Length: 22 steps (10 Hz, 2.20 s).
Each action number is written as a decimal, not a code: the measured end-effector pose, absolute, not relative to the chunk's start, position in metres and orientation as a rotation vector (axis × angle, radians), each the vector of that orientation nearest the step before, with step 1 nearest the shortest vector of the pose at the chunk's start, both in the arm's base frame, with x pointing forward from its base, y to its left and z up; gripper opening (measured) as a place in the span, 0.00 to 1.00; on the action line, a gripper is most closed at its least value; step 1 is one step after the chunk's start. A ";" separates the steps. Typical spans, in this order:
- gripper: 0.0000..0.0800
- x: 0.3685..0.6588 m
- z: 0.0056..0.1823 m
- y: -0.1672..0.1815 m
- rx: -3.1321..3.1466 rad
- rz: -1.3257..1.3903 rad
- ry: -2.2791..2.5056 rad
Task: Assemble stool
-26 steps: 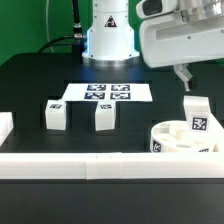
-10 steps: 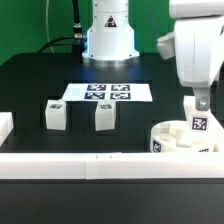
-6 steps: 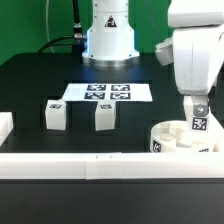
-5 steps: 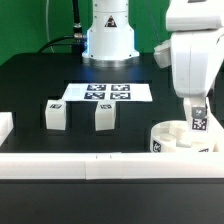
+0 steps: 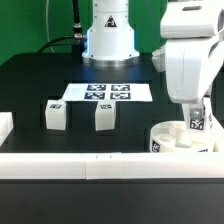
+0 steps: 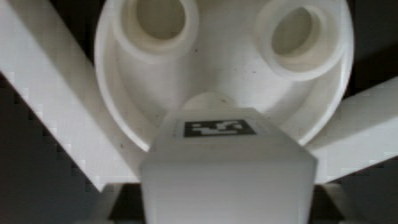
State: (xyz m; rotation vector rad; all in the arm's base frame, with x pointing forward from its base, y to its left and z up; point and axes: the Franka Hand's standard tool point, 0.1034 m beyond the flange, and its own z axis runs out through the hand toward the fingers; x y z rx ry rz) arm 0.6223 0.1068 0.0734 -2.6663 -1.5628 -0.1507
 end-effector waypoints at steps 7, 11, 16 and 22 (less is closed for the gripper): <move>0.42 0.623 0.072 0.112 -3.017 -0.142 -0.345; 0.42 0.625 0.073 0.112 -3.022 -0.139 0.037; 0.42 0.626 0.074 0.111 -2.964 -0.115 0.486; 0.42 0.625 0.074 0.115 -2.636 -0.030 1.281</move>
Offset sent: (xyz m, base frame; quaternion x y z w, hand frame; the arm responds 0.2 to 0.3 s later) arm -0.0077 0.0076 -0.0045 0.0130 0.0193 0.3026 0.9528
